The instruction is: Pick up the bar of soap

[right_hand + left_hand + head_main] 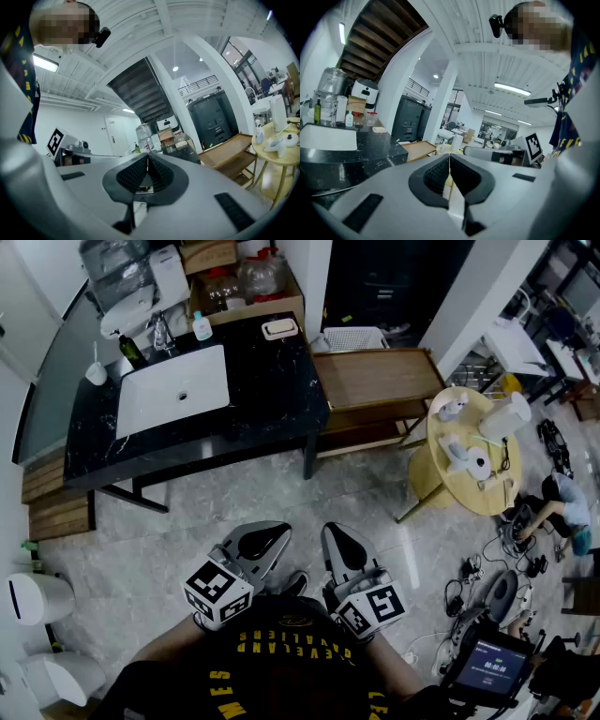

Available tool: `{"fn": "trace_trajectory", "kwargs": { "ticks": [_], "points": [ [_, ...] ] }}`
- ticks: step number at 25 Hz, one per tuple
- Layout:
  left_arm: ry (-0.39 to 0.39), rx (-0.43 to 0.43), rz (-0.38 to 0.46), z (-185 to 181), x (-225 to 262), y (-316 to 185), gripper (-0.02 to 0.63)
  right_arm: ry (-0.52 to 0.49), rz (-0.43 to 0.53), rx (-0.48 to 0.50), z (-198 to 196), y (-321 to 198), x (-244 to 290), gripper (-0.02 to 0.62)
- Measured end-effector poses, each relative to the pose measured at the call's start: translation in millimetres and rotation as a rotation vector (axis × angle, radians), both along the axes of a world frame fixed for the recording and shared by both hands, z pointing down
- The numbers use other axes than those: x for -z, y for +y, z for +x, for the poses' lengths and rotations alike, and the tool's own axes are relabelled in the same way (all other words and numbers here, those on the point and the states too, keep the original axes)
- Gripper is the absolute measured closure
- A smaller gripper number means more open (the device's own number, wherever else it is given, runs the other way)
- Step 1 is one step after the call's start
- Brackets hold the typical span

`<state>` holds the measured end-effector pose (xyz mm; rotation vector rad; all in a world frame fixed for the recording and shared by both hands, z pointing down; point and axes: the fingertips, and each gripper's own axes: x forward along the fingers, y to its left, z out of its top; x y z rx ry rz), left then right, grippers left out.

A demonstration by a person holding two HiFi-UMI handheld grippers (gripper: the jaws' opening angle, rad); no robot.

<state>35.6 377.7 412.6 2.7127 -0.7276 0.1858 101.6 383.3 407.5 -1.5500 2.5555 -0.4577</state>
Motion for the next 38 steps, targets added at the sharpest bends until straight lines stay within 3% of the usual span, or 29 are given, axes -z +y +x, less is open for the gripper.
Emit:
{"fn": "trace_trajectory", "kwargs": {
  "ticks": [6, 14, 21, 29, 38],
  "points": [
    [0.007, 0.033, -0.058, -18.0, -13.0, 19.6, 0.594, -0.006, -0.052, 0.049, -24.0, 20.0, -16.9, 0.578],
    [0.010, 0.052, -0.018, -26.6, -6.6, 21.4, 0.594, 0.007, -0.018, 0.062, -31.9, 17.9, -8.6, 0.578],
    [0.011, 0.071, -0.053, -35.6, -13.9, 16.2, 0.594, -0.008, -0.030, 0.079, -38.2, 9.7, -11.1, 0.578],
    [0.031, 0.027, -0.064, -31.5, -19.0, -28.7, 0.594, 0.003, -0.032, 0.050, -41.0, -32.9, -12.1, 0.578],
    [0.064, -0.050, -0.027, -48.8, -4.7, -128.2, 0.592, 0.011, -0.027, -0.029, -57.4, -128.1, -0.5, 0.577]
  ]
}}
